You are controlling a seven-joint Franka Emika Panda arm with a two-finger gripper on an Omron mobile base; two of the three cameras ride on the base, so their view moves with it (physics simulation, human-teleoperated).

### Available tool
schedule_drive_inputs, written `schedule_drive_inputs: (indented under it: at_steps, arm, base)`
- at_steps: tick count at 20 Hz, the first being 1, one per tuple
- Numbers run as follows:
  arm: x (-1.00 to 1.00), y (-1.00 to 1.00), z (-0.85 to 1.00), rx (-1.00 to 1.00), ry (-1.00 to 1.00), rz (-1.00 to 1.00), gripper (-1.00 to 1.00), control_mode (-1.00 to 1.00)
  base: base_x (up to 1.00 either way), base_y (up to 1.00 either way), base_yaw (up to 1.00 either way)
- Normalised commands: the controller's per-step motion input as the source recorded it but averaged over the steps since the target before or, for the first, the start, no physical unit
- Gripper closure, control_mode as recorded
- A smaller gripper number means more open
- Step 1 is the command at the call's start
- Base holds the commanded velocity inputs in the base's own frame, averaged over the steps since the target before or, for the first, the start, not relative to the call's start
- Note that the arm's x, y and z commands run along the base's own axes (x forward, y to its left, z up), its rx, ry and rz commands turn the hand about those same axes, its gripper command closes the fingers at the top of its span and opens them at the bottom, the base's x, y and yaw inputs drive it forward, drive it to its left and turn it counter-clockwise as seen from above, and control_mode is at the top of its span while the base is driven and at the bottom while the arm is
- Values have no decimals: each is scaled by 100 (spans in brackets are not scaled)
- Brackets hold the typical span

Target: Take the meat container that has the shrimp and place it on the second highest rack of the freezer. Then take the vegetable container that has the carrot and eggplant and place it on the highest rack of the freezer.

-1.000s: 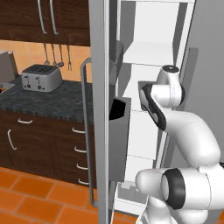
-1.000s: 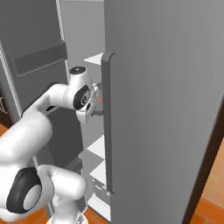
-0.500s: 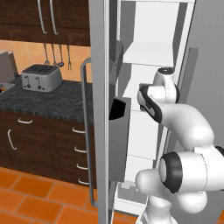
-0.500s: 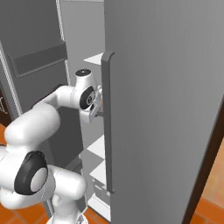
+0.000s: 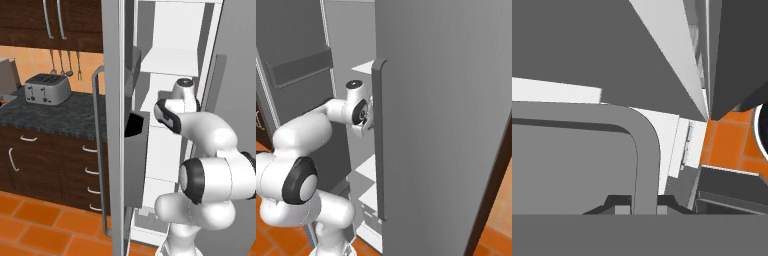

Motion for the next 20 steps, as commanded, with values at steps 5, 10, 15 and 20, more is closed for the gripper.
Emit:
schedule_drive_inputs:
  at_steps: [5, 10, 15, 20]
  arm:
    - [37, -18, -2, 0, 0, -2, 100, -100]
    - [16, -22, -14, 0, 0, 0, 100, -100]
    - [14, -9, -28, 0, 0, 0, 100, -100]
    - [38, 0, -15, 0, 0, 0, 100, -100]
  base:
    - [0, 0, 0]
    - [0, 0, 0]
    - [0, 0, 0]
    - [0, 0, 0]
